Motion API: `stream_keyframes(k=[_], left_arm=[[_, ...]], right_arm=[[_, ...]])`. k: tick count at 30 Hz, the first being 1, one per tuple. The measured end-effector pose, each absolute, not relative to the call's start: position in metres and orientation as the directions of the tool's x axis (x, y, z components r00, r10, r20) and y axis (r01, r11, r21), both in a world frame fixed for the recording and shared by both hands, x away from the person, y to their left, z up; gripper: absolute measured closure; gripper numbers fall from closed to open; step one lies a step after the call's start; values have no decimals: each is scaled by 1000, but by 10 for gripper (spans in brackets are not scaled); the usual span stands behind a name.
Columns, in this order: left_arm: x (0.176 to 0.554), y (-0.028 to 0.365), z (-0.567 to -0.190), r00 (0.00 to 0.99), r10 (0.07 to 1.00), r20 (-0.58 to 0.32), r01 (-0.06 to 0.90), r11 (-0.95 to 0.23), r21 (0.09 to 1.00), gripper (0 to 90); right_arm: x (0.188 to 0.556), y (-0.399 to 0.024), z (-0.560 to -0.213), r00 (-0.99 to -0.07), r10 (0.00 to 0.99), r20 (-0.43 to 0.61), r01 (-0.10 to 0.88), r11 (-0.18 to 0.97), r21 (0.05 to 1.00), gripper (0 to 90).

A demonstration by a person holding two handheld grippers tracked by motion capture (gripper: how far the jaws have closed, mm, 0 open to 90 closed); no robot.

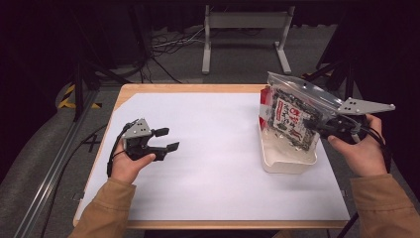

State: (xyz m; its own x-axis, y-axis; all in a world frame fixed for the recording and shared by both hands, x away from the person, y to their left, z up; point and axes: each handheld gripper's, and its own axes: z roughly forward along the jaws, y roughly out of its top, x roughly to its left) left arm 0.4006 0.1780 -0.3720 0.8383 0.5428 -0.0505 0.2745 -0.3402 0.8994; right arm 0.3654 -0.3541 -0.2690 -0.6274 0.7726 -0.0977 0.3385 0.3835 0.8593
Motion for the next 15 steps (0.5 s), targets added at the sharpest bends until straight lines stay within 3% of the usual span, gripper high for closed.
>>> stream_keyframes(k=[15], left_arm=[[401, 179, -374, 835, 548, -54, 284, -345, 895, 335]], right_arm=[[374, -354, -291, -636, 770, -52, 379, 369, 849, 760]])
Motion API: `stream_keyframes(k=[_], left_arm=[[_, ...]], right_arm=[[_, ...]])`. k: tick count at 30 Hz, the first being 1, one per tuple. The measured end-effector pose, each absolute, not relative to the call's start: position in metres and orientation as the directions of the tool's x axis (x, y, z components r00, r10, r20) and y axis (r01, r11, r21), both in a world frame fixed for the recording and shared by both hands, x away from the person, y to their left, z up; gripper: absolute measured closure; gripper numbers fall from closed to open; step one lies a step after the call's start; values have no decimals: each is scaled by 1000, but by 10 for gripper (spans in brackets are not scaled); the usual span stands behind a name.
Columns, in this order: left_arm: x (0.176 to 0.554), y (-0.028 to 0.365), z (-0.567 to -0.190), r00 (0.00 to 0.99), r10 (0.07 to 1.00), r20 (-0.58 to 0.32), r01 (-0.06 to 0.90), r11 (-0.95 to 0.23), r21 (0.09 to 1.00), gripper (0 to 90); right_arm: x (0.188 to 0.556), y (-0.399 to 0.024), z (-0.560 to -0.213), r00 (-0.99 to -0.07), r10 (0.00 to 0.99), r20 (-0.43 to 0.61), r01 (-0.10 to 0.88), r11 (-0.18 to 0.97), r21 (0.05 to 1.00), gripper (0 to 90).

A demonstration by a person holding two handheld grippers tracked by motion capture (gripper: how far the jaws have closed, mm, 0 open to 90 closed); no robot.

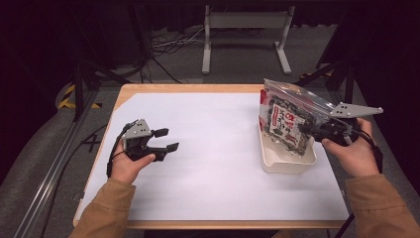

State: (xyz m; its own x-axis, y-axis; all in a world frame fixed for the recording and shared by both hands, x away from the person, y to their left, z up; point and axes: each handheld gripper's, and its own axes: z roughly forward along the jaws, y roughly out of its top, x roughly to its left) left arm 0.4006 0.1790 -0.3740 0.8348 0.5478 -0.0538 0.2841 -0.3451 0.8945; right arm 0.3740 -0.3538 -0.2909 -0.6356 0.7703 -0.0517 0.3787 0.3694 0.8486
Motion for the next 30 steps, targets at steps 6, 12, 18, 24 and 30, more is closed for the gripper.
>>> stream_keyframes(k=[6, 12, 18, 24, 30], left_arm=[[400, 180, -374, 832, 552, -51, 283, -344, 895, 332], [400, 180, -375, 831, 554, -55, 289, -346, 892, 329], [399, 180, -375, 830, 554, -55, 290, -346, 892, 328], [399, 179, -376, 832, 552, -59, 294, -349, 890, 327], [399, 179, -376, 832, 552, -59, 295, -349, 889, 324]], right_arm=[[375, -358, -299, -625, 781, -23, 387, 336, 859, 760], [373, -363, -307, -613, 790, -2, 388, 303, 871, 760], [374, -364, -317, -603, 798, 14, 405, 291, 867, 760], [373, -366, -326, -603, 798, 19, 399, 281, 873, 761], [377, -369, -326, -600, 800, 24, 407, 279, 870, 757]])
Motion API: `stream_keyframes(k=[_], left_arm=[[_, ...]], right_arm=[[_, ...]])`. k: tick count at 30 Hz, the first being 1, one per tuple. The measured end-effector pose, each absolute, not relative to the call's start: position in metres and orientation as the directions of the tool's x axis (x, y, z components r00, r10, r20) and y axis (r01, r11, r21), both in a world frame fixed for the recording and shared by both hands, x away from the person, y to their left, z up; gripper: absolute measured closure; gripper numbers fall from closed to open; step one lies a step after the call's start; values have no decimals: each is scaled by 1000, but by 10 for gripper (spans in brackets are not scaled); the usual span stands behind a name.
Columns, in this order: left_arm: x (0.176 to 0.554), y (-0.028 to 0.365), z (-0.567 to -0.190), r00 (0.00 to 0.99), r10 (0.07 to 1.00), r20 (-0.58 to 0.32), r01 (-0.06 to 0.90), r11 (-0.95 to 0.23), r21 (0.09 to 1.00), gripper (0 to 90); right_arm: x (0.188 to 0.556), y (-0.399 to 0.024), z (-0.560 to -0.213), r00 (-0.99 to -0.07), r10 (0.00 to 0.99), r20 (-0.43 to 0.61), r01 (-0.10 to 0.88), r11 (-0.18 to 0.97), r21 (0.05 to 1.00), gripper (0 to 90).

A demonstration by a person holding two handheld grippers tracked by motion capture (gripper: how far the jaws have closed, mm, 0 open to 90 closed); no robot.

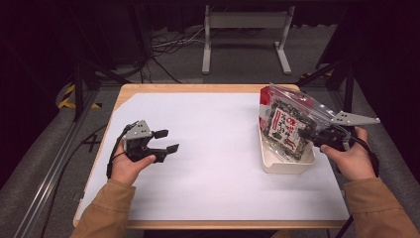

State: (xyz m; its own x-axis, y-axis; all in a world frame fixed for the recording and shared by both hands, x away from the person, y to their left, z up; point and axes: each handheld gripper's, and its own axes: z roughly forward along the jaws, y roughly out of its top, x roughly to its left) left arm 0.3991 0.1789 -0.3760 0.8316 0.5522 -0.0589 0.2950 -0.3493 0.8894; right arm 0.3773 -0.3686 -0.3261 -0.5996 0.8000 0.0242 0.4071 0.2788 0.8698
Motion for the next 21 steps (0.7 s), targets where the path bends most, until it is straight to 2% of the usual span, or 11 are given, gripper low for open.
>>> stream_keyframes(k=[4, 11, 17, 21], left_arm=[[399, 179, -379, 829, 556, -65, 304, -351, 886, 321], [393, 181, -385, 822, 566, -62, 318, -365, 875, 319], [388, 188, -386, 811, 582, -68, 330, -357, 874, 316], [385, 191, -385, 808, 585, -69, 330, -353, 876, 315]], right_arm=[[379, -372, -327, -594, 803, 49, 420, 258, 870, 755], [381, -373, -327, -587, 809, 30, 404, 261, 877, 720], [379, -372, -329, -570, 821, 28, 383, 235, 893, 554], [375, -373, -330, -560, 828, 38, 380, 216, 899, 486]])
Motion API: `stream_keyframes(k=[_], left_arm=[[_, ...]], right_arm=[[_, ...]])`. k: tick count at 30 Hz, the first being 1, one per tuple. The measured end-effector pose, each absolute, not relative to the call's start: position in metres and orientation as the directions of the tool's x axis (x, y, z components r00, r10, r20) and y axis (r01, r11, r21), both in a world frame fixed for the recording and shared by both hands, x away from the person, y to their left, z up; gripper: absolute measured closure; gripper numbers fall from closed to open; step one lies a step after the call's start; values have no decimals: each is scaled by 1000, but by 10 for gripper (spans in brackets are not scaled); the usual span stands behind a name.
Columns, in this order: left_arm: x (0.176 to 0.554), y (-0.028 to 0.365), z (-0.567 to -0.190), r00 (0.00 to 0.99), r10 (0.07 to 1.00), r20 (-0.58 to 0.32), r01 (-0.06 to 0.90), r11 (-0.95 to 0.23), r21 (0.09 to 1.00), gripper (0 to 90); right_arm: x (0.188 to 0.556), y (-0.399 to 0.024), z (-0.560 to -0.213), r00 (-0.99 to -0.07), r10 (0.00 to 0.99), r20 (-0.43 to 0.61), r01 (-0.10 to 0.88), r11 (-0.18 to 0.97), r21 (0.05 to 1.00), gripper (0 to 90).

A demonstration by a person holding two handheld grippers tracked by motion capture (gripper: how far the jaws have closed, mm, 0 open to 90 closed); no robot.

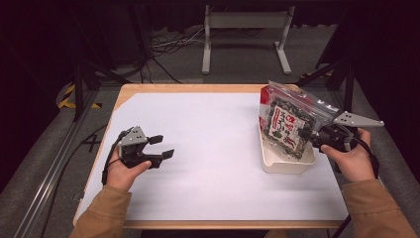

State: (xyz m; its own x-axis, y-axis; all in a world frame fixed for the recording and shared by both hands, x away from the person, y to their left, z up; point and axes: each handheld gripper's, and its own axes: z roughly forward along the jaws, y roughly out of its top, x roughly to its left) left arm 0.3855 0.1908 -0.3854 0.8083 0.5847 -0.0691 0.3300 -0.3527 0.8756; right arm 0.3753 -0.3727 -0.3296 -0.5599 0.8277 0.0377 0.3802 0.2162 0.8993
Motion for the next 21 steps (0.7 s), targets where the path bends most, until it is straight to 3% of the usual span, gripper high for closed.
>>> stream_keyframes(k=[7, 16, 21], left_arm=[[375, 197, -383, 807, 587, -59, 321, -353, 879, 308], [351, 212, -380, 802, 596, -49, 306, -338, 890, 300], [339, 220, -380, 796, 604, -36, 294, -334, 896, 297]], right_arm=[[357, -378, -327, -533, 845, 51, 340, 159, 927, 348], [315, -376, -322, -482, 876, -2, 281, 156, 947, 335], [294, -367, -327, -499, 866, -31, 239, 172, 956, 336]])
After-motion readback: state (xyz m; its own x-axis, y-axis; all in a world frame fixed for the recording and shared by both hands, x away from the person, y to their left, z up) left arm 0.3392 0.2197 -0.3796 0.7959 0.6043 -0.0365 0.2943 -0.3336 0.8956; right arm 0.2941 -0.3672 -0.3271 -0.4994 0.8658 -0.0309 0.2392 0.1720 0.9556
